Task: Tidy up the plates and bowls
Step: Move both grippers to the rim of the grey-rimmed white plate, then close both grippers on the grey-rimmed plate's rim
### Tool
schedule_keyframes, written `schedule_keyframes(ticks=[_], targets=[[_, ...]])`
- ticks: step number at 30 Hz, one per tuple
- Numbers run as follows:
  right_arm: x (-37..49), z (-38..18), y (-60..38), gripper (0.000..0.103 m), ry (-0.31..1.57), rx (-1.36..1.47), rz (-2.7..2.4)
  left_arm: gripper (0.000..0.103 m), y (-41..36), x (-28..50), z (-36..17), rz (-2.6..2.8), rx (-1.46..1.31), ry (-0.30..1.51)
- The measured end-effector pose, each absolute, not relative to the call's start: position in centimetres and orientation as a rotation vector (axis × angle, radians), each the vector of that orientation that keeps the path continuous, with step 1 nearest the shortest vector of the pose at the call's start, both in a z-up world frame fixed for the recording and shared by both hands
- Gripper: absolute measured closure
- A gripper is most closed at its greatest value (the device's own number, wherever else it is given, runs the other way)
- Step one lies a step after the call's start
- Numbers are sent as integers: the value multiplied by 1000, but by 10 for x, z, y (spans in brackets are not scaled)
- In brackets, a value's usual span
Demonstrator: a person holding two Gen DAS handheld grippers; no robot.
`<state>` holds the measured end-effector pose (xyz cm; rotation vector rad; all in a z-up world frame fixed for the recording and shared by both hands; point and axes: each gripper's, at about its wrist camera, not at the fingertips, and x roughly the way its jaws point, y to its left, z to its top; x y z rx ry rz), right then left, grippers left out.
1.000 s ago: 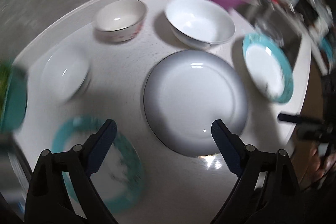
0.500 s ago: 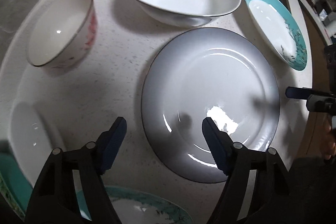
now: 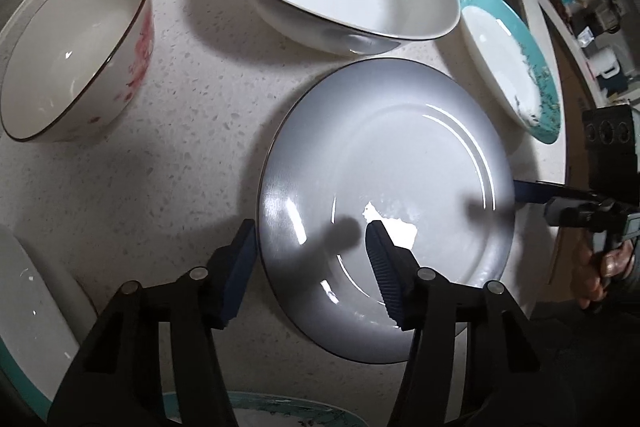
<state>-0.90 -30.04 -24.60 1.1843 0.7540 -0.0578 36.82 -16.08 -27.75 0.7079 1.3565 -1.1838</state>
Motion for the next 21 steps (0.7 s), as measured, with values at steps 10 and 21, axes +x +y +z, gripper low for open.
schedule_keyframes(ticks=[10, 21], targets=[[-5, -257, -306, 66, 789, 1249, -94, 52, -133, 374, -253, -1230, 726, 1333], [-3, -259, -311, 90, 871, 1262, -151, 73, -149, 358, -256, -1154, 749, 1353]])
